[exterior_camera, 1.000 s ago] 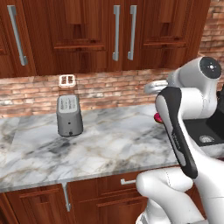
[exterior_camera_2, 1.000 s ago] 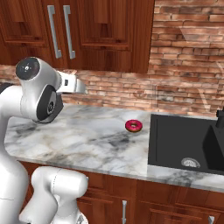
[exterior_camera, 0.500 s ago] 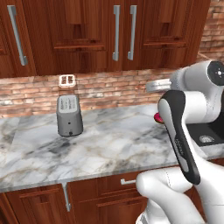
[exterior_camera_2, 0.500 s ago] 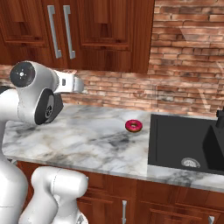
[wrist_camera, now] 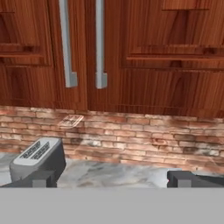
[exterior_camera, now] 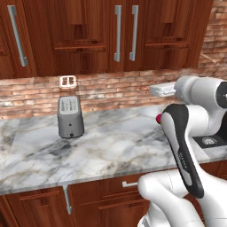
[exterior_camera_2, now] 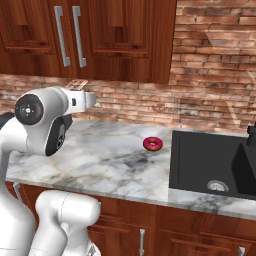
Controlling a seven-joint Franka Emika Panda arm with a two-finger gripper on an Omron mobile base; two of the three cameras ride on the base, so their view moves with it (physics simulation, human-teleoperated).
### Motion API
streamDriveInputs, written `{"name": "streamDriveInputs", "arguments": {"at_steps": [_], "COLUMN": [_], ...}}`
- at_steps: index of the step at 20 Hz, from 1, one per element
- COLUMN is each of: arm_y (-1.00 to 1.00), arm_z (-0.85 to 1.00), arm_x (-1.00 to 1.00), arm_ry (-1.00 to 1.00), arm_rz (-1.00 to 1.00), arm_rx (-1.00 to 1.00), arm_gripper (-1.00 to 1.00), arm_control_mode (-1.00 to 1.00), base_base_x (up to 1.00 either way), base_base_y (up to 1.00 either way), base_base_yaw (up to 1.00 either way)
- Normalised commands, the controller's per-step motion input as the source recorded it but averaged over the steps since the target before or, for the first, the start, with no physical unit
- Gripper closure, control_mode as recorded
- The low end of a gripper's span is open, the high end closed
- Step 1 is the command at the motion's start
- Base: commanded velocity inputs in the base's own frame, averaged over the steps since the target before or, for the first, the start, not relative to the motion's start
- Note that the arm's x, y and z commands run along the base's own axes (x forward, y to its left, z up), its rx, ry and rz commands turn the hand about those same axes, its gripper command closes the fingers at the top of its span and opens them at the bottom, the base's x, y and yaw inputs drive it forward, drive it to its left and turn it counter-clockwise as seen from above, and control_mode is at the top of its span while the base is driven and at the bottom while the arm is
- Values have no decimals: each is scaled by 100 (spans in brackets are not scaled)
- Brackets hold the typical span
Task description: Pick the sponge and soap dispenser from the cabinet and place them on the counter.
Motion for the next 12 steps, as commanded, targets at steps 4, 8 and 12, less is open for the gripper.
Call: {"name": "streamDriveInputs", "arguments": {"at_steps": [4,8,12], "arm_y": [0,0,0], "arm_z": [9,20,30], "arm_x": [0,-1,-20], "arm_ry": [-9,-14,-16], "arm_rz": [4,3,1], "arm_rx": [0,0,0], "arm_gripper": [-100,-100,-100], "arm_control_mode": [-100,-100,-100], "base_base_x": [0,0,0], "base_base_y": [0,0,0], "base_base_yaw": [0,0,0]}}
